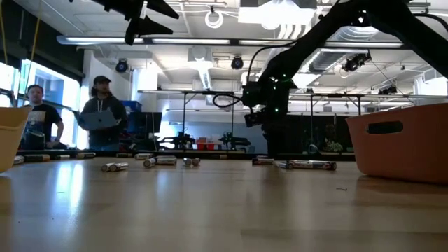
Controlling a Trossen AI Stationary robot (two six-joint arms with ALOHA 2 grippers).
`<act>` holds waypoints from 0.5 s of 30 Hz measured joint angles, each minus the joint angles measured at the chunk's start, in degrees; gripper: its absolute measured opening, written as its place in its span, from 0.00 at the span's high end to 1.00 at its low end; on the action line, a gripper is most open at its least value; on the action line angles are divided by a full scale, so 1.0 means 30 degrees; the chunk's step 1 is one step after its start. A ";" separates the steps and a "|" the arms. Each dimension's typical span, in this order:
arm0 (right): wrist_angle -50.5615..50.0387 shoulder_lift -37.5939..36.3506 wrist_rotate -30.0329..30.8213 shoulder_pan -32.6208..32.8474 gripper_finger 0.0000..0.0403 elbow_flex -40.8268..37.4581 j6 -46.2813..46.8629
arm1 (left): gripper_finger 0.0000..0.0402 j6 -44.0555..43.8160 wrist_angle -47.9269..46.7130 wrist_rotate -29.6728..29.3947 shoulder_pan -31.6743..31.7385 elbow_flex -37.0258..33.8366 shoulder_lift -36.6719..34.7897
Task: Sort batteries
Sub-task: Put the black battery into the orange bin
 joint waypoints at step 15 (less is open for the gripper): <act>-0.6321 -0.8457 -0.3135 0.4042 0.96 -0.0038 0.5984 | 0.50 0.2926 0.1474 0.0007 0.0066 0.0000 -0.0022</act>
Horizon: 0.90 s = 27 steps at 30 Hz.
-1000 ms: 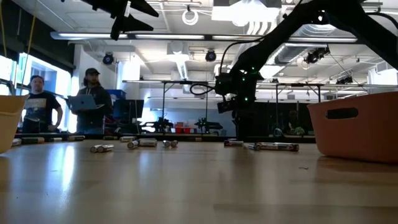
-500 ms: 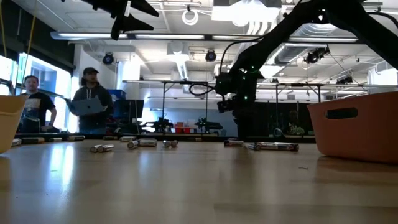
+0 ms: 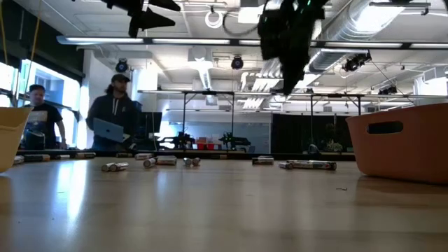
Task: Sort batteries
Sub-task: Put the black battery into the orange bin
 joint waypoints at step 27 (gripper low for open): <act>0.2595 -0.9668 -0.0407 1.2551 0.62 -1.4821 2.0496 | 0.50 0.1103 -0.0363 0.3321 -0.0624 0.0233 0.2359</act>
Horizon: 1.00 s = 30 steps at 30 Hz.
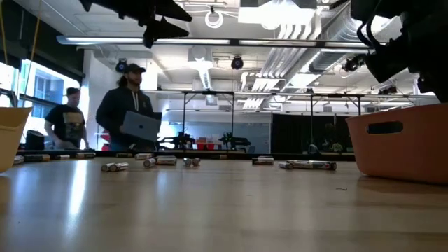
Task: Sort batteries
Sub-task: Put the black battery into the orange bin
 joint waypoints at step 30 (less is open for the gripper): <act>0.8213 1.4303 0.3025 -1.8374 0.47 1.1980 -2.8396 | 0.50 -0.0064 -0.0656 -0.3204 -0.0458 0.2339 0.0133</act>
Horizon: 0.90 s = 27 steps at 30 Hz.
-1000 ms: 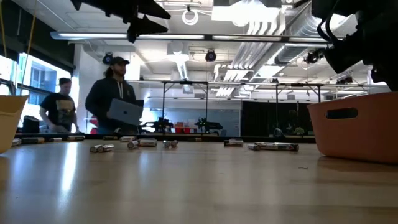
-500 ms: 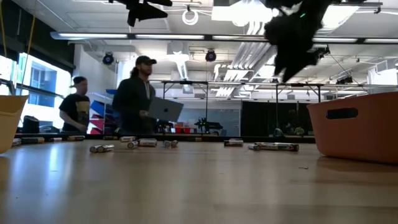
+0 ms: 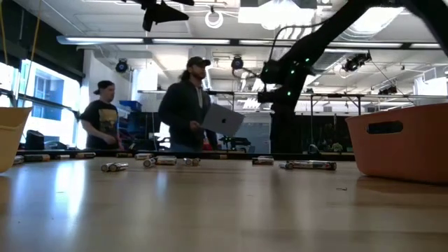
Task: Sort batteries
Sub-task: Put the black battery into the orange bin
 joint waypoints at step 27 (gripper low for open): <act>-0.5255 0.6161 -0.0625 0.0591 0.95 0.4989 -0.0029 | 0.50 -0.1488 -0.0747 -0.0066 -0.0128 0.0000 0.0000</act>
